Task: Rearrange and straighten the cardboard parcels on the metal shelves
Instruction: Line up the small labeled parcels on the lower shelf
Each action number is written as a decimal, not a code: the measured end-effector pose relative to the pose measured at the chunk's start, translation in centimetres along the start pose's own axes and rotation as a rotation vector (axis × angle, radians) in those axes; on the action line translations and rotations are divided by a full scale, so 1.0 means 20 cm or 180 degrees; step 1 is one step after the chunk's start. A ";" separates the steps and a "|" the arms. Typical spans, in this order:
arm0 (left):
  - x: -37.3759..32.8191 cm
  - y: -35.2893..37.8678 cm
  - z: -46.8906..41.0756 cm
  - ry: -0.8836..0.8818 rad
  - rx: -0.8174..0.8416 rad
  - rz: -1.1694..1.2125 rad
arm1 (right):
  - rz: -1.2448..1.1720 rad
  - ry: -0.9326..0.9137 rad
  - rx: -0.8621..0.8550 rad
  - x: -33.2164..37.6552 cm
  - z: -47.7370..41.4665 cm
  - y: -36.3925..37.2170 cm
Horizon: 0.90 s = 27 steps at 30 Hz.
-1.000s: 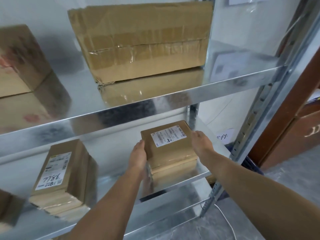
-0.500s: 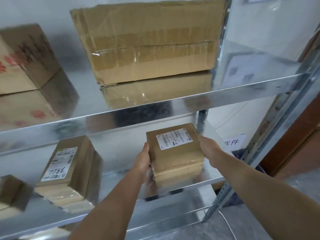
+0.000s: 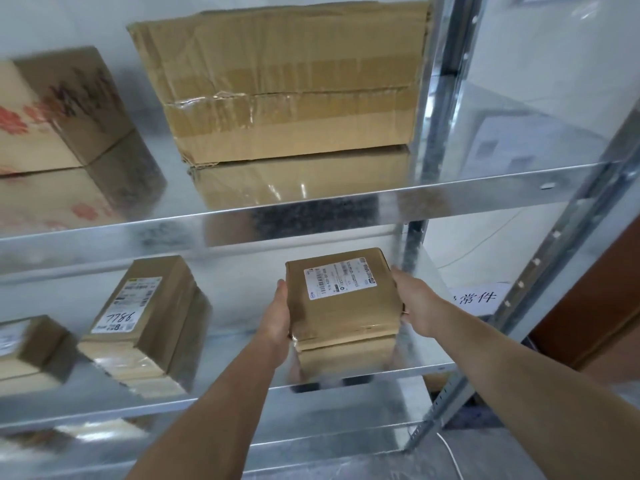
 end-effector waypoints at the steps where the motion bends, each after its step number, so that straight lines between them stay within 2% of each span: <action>1: 0.00 -0.01 0.00 0.0005 -0.0013 0.0029 | -0.0022 0.0014 0.0030 0.00 -0.01 0.00; 10: -0.03 -0.04 -0.03 0.0033 -0.0002 -0.0031 | 0.0033 -0.0058 0.0050 0.03 -0.03 0.04; 18: -0.05 -0.09 -0.08 0.0151 -0.0245 -0.0384 | -0.0125 0.0078 0.0107 0.03 -0.06 0.07; 27: -0.09 -0.12 -0.11 0.0154 -0.0257 -0.0263 | -0.0245 0.0015 0.0198 0.06 -0.05 0.08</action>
Point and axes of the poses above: each hand's wrist, its own z-axis away from the middle knuckle, its own y-axis out of the palm, x = y × z, the point moved 3 cm from there along -z, towards the middle knuckle, and after that the axes turned 5 degrees about y, right-handed, at the moved point
